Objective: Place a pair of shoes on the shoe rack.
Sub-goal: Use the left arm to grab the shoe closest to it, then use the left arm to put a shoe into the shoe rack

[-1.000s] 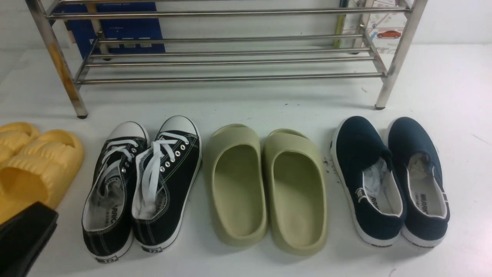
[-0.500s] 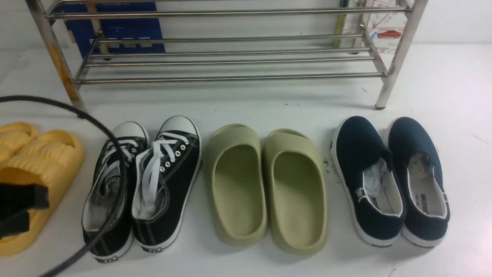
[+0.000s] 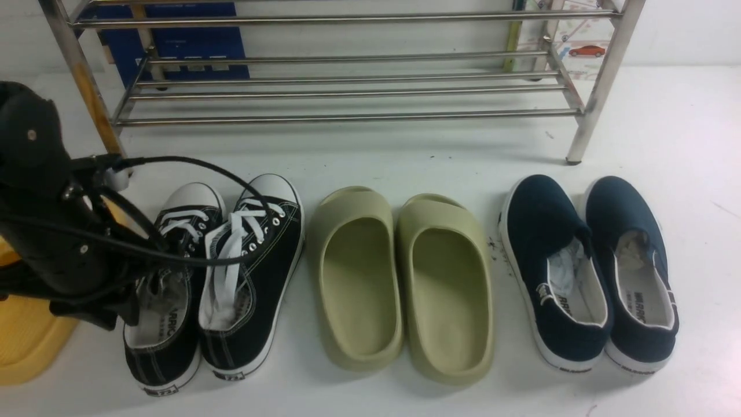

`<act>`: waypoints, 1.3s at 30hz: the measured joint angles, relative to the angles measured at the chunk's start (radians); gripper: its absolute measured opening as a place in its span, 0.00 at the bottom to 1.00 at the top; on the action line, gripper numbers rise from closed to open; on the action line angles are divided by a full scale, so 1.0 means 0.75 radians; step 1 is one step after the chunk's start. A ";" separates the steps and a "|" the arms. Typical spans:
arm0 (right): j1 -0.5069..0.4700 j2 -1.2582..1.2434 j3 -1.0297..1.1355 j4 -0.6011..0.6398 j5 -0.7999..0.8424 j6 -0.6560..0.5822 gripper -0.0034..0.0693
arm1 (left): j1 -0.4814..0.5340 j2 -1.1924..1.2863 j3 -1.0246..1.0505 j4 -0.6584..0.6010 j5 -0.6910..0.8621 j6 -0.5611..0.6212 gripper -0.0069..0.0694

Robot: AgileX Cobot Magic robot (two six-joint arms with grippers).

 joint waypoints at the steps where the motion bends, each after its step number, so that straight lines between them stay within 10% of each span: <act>1: 0.000 0.000 0.000 0.000 0.000 0.000 0.38 | 0.000 0.020 0.000 0.024 -0.014 -0.016 0.41; 8: 0.000 0.000 0.000 0.000 0.000 0.000 0.38 | 0.000 0.161 -0.007 0.065 -0.142 -0.066 0.58; 19: 0.000 0.000 0.000 0.000 0.000 0.000 0.38 | 0.000 0.232 -0.028 0.078 -0.123 -0.044 0.07; 39: 0.000 0.000 0.000 0.000 0.000 0.000 0.38 | 0.100 0.140 -0.582 -0.075 0.185 0.148 0.07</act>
